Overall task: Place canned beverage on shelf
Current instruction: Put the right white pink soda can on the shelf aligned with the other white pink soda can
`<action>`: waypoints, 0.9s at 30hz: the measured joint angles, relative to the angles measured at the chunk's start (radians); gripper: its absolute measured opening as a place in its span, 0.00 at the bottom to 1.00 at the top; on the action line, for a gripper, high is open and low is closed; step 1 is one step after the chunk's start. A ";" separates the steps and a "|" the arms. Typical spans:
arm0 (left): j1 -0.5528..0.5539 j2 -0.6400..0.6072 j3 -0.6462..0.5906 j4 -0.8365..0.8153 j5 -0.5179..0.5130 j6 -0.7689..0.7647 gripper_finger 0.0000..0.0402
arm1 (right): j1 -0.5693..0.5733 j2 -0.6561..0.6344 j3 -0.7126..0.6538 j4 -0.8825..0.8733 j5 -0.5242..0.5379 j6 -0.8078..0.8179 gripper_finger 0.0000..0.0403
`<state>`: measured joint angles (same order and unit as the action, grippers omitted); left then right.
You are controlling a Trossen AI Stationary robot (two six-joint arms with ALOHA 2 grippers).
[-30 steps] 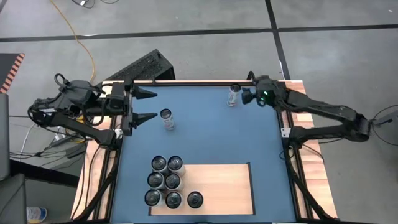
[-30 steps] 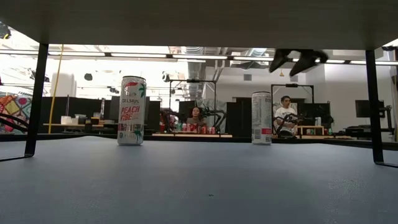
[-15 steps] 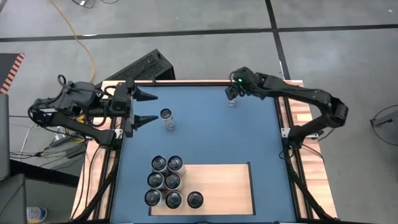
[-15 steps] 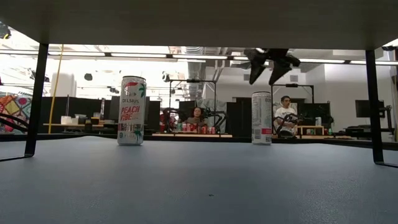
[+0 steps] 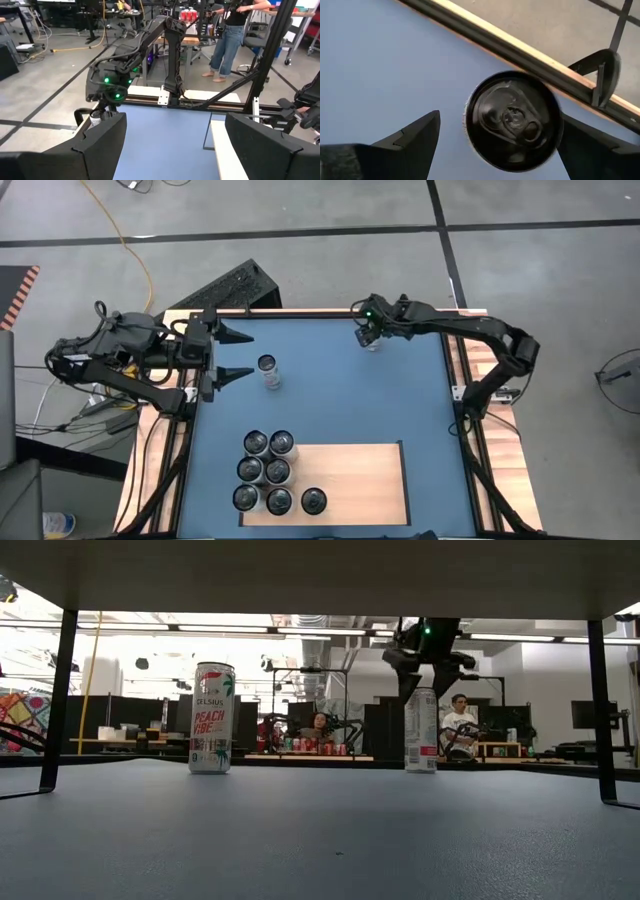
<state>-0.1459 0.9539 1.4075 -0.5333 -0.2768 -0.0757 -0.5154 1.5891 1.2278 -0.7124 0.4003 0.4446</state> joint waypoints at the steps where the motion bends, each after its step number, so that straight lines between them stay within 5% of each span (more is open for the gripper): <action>1: 0.000 0.000 0.000 0.000 0.000 0.000 0.81 | -0.002 0.007 0.000 0.002 -0.002 0.000 0.86; 11: 0.000 0.000 0.000 0.000 0.000 0.000 0.81 | 0.002 0.037 0.000 0.003 -0.008 0.002 0.52; 19: 0.000 0.000 0.000 -0.008 0.000 -0.019 0.81 | 0.048 -0.040 -0.002 -0.005 -0.038 -0.051 0.52; 27: 0.000 0.003 0.000 -0.058 0.055 -0.043 0.81 | 0.220 -0.273 -0.002 -0.003 -0.056 -0.167 0.52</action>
<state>-0.1459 0.9570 1.4071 -0.5911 -0.2221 -0.1184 -0.2949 1.3159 1.2259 -0.7154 0.3439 0.2780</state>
